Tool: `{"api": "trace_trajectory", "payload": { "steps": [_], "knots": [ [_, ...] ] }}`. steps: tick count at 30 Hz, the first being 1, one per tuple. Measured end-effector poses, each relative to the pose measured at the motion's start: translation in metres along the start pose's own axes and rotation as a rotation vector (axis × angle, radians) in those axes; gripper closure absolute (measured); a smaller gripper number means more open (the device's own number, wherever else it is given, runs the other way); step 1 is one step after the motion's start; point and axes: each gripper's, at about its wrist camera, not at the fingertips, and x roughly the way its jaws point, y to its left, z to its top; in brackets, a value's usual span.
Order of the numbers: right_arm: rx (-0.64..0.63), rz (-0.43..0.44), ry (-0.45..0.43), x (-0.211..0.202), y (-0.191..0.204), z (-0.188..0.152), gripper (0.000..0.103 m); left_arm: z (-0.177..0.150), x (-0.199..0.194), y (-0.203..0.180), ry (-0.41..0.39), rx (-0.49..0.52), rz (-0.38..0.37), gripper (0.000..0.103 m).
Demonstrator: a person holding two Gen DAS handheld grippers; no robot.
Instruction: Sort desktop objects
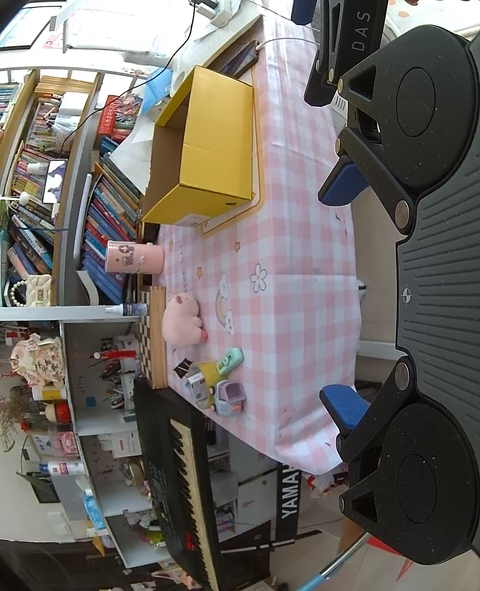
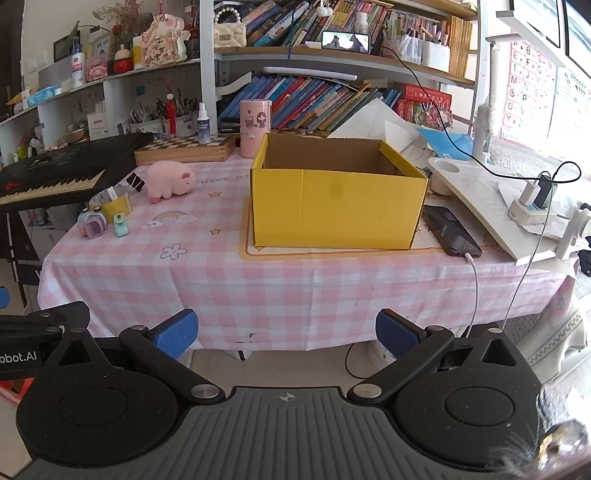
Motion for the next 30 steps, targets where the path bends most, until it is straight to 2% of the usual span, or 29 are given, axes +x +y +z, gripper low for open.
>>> {"api": "trace_trajectory", "payload": {
  "steps": [30],
  "knots": [
    [0.007, 0.000, 0.005, 0.0032, -0.0027, -0.0004, 0.000, 0.0005, 0.0027, -0.0008, 0.018, 0.013, 0.024, 0.000]
  ]
}}
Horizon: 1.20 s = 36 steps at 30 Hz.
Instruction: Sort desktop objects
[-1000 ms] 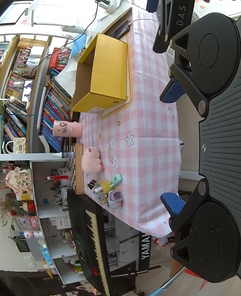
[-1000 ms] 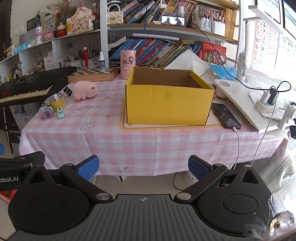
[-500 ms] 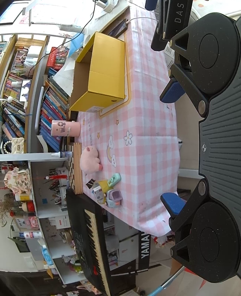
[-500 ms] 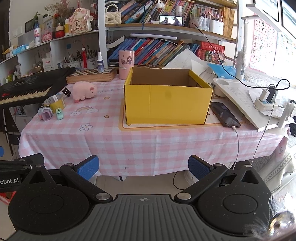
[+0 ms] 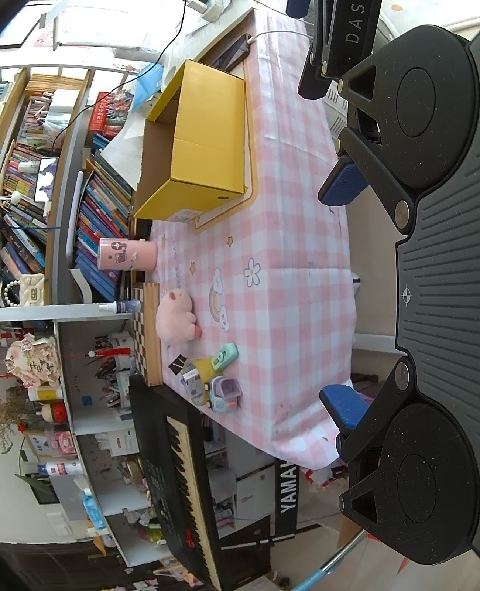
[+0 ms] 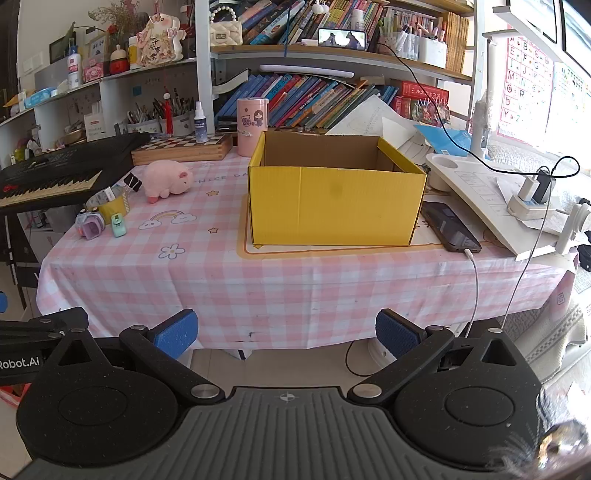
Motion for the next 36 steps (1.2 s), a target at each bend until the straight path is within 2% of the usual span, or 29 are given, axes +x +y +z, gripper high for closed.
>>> {"api": "trace_trajectory", "payload": {
  "steps": [36],
  "knots": [
    [-0.001, 0.005, -0.013, -0.0021, 0.0048, 0.0006, 0.000, 0.0002, -0.0008, 0.0020, 0.004, 0.017, 0.018, 0.000]
  ]
}}
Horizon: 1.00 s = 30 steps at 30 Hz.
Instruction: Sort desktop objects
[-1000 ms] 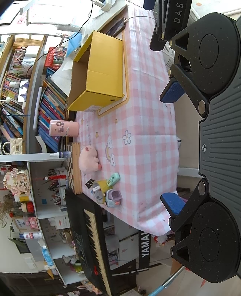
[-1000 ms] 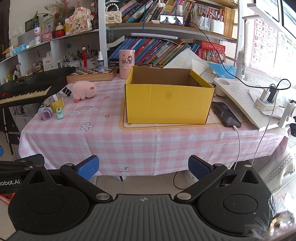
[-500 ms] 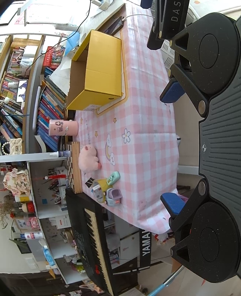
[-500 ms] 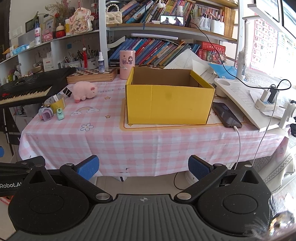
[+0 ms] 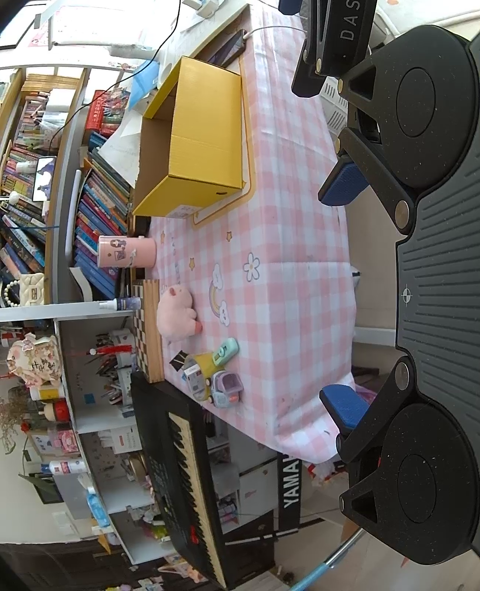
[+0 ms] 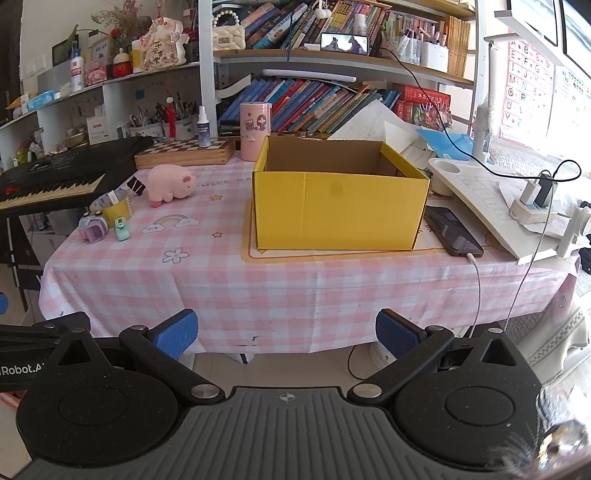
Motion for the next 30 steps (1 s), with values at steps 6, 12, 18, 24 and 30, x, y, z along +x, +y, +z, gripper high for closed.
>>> {"api": "trace_trajectory", "payload": {
  "steps": [6, 12, 18, 24, 30],
  "knots": [
    [-0.007, 0.008, -0.001, -0.0009, 0.0021, -0.0011, 0.000, -0.0014, 0.0006, 0.0021, 0.002, -0.008, 0.003, 0.000],
    [-0.012, 0.019, -0.003, -0.0014, 0.0036, -0.0013, 0.000, -0.0017, 0.0006, 0.0020, 0.004, -0.005, 0.010, 0.000],
    [-0.013, 0.022, -0.002, -0.0011, 0.0046, -0.0016, 0.000, -0.0015, 0.0010, 0.0027, 0.009, -0.009, 0.000, 0.000],
    [-0.010, 0.020, 0.002, 0.0002, 0.0053, -0.0022, 0.000, -0.0012, 0.0004, 0.0055, 0.015, -0.010, -0.010, 0.000],
    [-0.010, 0.018, 0.005, 0.0015, 0.0062, -0.0033, 0.000, -0.0016, 0.0004, 0.0057, 0.013, -0.005, -0.014, 0.000]
  ]
}}
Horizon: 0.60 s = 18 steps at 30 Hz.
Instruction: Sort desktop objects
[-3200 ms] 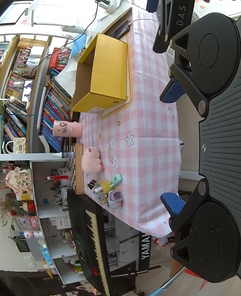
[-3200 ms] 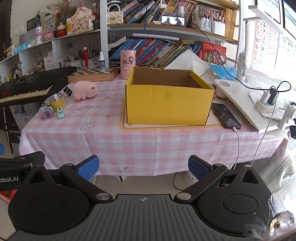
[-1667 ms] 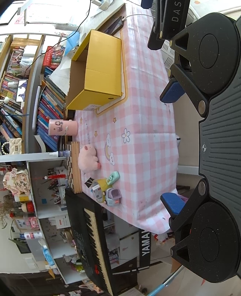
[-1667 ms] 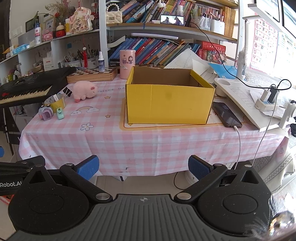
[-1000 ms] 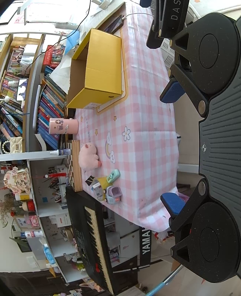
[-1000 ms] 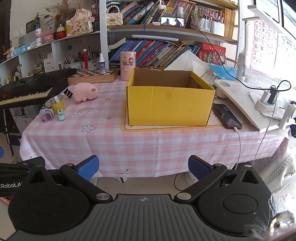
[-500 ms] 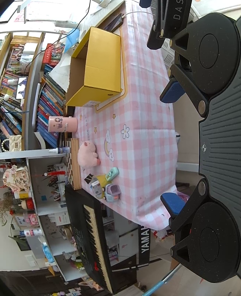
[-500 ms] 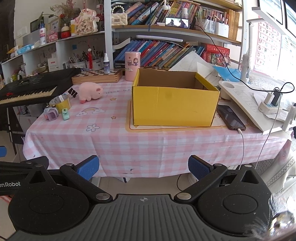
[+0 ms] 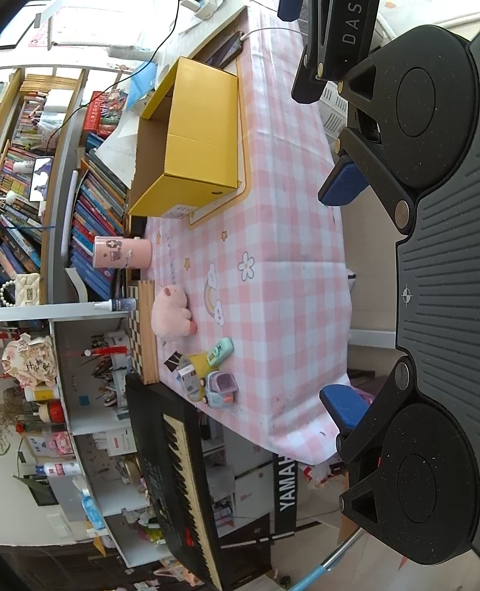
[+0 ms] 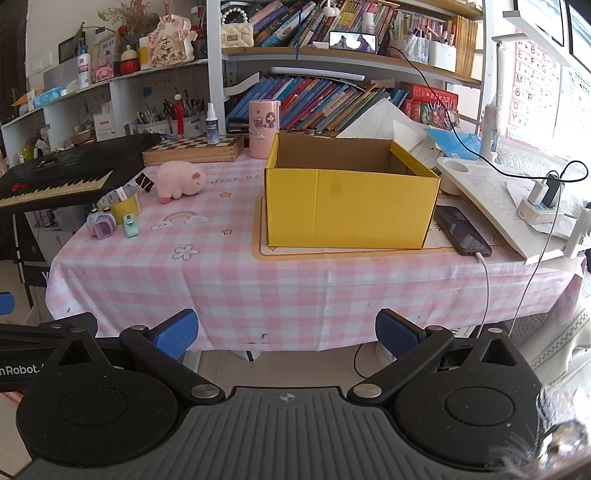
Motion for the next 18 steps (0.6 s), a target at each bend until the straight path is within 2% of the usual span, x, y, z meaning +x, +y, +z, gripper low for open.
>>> {"api": "trace_trajectory", "payload": {
  "steps": [9, 18],
  "knots": [
    [-0.007, 0.004, 0.002, 0.002, 0.007, -0.002, 0.006, -0.002, 0.000, 0.005, -0.010, 0.009, 0.012, 0.000],
    [-0.025, -0.017, -0.034, -0.004, 0.010, 0.000, 0.007, 0.001, -0.001, 0.006, -0.048, 0.026, 0.002, 0.000]
  ]
}}
